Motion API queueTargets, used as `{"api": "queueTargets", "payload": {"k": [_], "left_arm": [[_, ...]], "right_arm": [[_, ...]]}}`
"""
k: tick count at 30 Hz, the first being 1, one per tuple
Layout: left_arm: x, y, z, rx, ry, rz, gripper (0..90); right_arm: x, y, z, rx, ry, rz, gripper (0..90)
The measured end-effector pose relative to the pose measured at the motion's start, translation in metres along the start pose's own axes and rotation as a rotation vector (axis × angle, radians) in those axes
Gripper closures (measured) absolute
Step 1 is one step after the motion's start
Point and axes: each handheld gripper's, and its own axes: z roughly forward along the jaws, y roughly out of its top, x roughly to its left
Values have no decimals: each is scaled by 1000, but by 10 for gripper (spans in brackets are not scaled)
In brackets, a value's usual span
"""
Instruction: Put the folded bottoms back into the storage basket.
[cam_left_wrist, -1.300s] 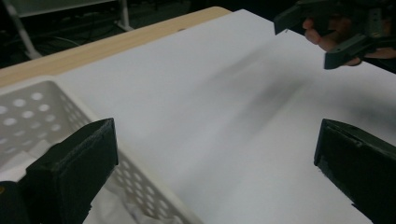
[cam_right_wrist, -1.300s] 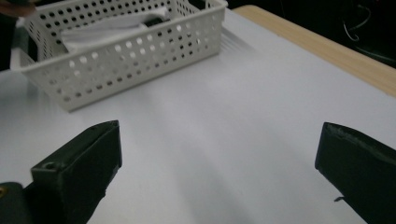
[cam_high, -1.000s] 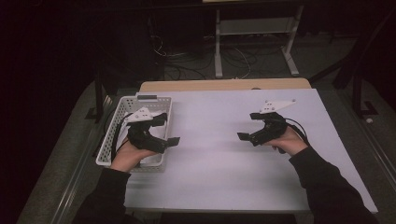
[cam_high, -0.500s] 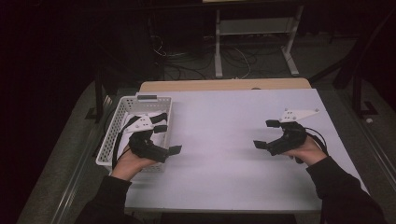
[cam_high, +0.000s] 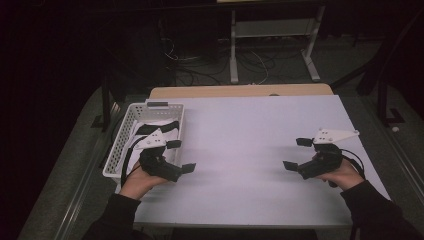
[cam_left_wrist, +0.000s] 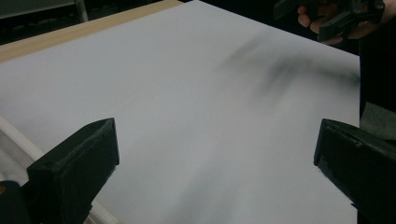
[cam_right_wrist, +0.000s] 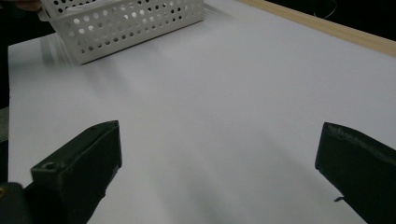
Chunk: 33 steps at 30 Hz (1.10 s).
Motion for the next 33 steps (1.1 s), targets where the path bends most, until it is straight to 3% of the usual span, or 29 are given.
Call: {"api": "queueTargets", "payload": {"k": [16,33], "left_arm": [[0,-4,1,-3,-3,-6,0],[1,-5,2,2,-9,-11,0]], "right_arm": [[-3,-31,-31,-8,-52,37,7],[0,-42,-30,7,-46,40,7]]}}
